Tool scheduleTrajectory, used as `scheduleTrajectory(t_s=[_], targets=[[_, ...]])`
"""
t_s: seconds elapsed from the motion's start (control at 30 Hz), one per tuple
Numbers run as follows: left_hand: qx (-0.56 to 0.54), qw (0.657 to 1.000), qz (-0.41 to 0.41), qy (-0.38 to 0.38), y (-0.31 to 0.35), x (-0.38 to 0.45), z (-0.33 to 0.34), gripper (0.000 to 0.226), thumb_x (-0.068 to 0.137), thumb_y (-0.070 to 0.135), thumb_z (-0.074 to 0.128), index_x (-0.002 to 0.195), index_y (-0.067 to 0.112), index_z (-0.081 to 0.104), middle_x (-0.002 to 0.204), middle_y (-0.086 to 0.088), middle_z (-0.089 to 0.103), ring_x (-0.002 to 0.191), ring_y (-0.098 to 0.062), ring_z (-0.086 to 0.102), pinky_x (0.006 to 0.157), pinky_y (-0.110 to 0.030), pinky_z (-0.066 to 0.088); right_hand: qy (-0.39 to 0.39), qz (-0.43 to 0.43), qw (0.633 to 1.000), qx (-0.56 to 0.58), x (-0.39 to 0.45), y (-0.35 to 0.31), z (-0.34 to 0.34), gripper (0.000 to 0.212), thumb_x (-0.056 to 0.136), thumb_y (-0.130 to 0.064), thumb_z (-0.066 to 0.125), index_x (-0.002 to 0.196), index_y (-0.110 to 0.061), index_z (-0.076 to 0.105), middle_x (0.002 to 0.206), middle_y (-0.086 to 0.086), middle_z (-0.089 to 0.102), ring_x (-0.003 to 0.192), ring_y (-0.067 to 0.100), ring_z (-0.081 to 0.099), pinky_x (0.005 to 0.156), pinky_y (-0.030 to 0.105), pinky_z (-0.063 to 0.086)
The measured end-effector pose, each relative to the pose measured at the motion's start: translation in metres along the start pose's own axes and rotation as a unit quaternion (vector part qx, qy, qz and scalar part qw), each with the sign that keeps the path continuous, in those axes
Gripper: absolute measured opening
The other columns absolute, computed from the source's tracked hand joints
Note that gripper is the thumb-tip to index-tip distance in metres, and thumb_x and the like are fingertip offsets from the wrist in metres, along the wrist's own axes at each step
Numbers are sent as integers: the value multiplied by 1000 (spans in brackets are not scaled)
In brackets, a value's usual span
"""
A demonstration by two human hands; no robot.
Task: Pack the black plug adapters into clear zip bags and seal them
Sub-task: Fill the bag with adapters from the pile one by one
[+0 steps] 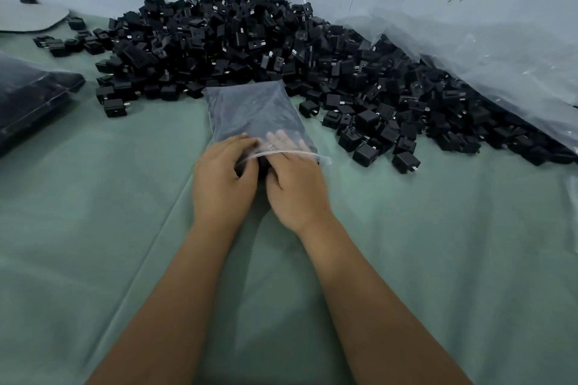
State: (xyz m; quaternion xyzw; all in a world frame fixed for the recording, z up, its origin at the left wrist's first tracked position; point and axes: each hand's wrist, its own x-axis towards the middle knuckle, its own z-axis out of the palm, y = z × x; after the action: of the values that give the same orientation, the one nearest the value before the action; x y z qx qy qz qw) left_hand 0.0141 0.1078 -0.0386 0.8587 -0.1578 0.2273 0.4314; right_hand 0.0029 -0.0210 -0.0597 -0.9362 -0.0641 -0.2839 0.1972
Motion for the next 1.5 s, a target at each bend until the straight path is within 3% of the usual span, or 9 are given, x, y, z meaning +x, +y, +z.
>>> scheduleTrajectory(t_s=[0.07,0.17,0.3,0.47,0.73,0.97,1.13,1.3,1.5], targets=[[-10,1000,5,9,1,-1,-1,28,89,10,60,114,11,71,120,-3,68,114,-18,58,100,-28,41,95,-11,993,70,-4,-8,-18,33,82,-9,42,94,-10,74,92,2,72,86,20,64,78,34,50],[-9,1000,11,21,1,-1,-2,28,84,11,57,107,10,73,112,-3,68,107,-20,58,95,-26,41,240,16,968,65,-4,-6,-37,24,73,0,44,69,-5,67,66,4,62,62,23,55,58,39,45],[34,999,-14,19,-3,-1,2,31,80,6,66,109,16,72,112,-3,57,106,-23,49,91,-22,34,251,201,946,43,2,22,-51,41,75,0,46,107,-11,69,108,8,59,98,26,53,84,39,44],[78,997,-8,-11,-4,0,4,33,79,15,70,110,24,72,100,1,57,96,-23,50,88,-28,36,45,382,922,-51,-2,60,-48,55,89,-16,51,143,-24,41,149,7,30,131,29,30,110,38,26],[28,999,-35,-23,2,1,1,40,78,29,61,117,28,69,97,6,56,93,-18,50,93,-40,43,103,342,934,1,-3,58,-40,46,84,-20,68,127,-20,50,120,2,43,105,22,49,79,27,42],[-35,996,-82,-15,1,5,1,30,84,17,66,112,26,71,101,2,63,98,-21,54,96,-45,44,256,209,930,161,1,18,-39,37,79,-15,73,113,-15,59,108,-6,38,85,-4,47,78,-2,35],[-79,991,-103,-17,-2,7,1,21,89,21,64,108,23,73,103,-1,66,101,-25,59,94,-48,46,153,52,969,185,-10,-28,-28,33,74,-27,65,102,-15,51,100,-4,50,82,2,50,68,21,48],[-186,969,-164,-7,0,7,-2,15,89,22,63,98,24,74,100,1,70,97,-19,65,90,-48,52,92,27,983,154,-14,-35,-27,28,78,-33,60,104,-29,51,94,-17,57,78,-1,50,64,20,45],[-211,965,-155,25,1,6,0,18,91,17,63,103,27,71,105,1,67,97,-17,63,91,-47,52,71,75,982,160,-12,-31,-23,27,80,-30,65,105,-24,56,99,-12,62,89,7,58,73,32,52]])
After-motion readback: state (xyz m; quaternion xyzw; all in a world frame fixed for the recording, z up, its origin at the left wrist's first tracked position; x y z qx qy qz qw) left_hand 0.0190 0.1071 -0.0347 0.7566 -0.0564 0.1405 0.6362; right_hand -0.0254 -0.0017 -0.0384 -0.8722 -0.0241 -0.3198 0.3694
